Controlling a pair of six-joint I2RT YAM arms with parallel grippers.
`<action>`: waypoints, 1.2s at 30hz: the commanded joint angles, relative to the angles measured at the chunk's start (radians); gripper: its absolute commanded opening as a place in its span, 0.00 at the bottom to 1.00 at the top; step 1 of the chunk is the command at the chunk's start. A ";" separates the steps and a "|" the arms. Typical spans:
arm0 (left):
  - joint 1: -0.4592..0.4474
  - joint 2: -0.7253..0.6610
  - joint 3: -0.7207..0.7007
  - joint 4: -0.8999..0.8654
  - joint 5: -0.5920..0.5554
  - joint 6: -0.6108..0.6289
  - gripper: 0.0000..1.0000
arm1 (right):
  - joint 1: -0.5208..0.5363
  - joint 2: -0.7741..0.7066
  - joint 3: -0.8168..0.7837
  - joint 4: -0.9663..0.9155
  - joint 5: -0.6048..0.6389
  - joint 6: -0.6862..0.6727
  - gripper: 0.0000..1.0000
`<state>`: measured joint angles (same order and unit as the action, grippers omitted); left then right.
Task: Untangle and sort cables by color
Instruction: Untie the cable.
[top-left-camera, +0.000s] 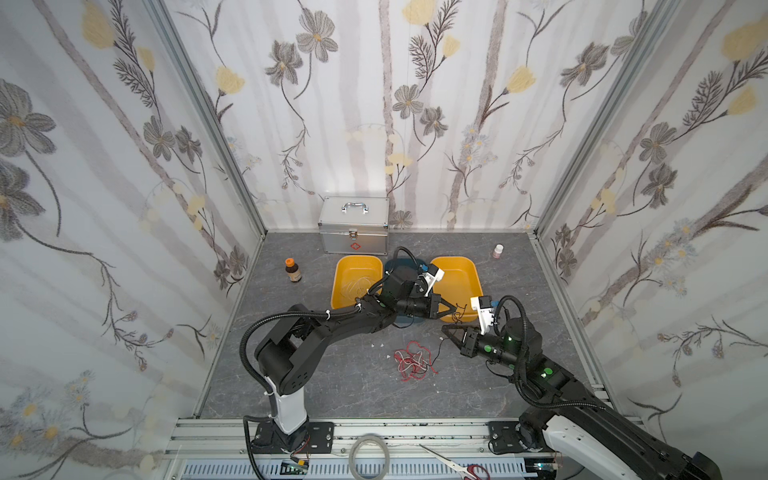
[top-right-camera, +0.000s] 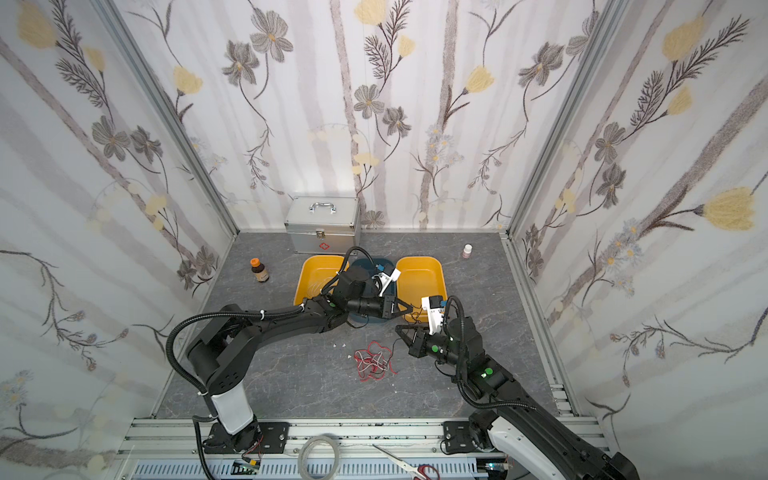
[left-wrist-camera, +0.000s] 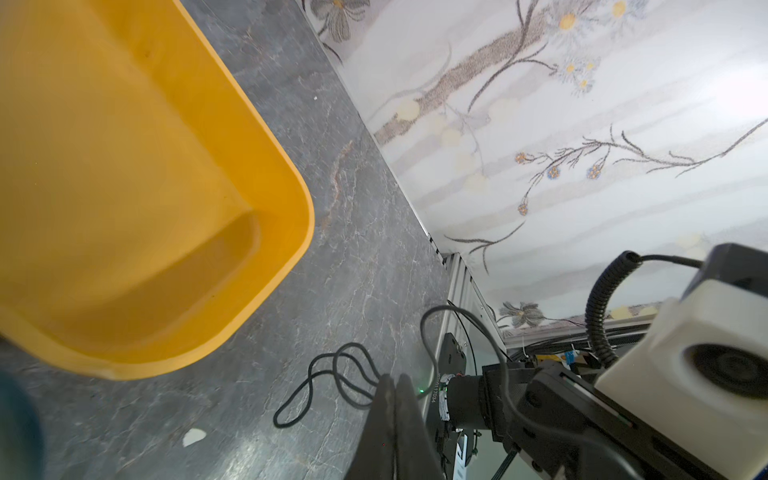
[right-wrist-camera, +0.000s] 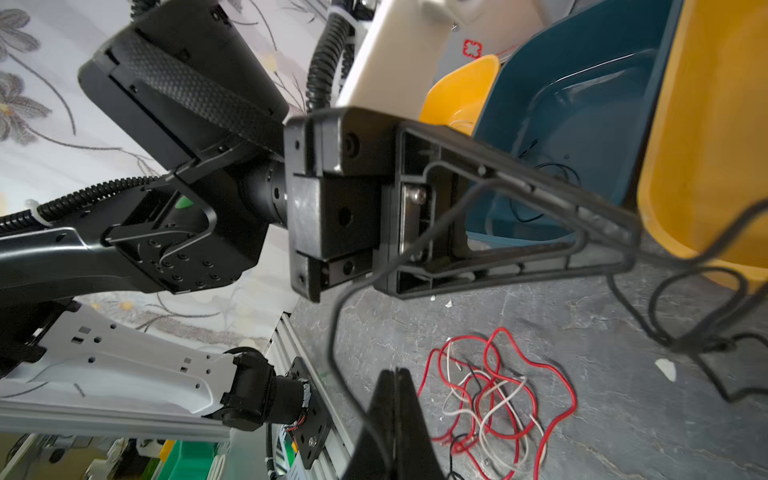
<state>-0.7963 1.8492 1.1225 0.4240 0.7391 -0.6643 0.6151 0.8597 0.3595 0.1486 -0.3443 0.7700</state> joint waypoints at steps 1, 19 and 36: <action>-0.005 0.047 0.020 0.067 0.069 -0.051 0.07 | -0.012 -0.034 -0.019 -0.038 0.141 0.035 0.05; -0.003 -0.155 -0.072 -0.313 -0.097 0.171 0.71 | -0.149 -0.143 -0.139 -0.077 0.250 0.127 0.07; -0.001 -0.278 -0.310 -0.532 -0.269 0.238 0.72 | -0.212 -0.181 -0.127 -0.056 0.174 0.133 0.08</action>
<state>-0.7979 1.5848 0.8360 -0.0818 0.5148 -0.4259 0.4046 0.6842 0.2222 0.0635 -0.1562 0.8948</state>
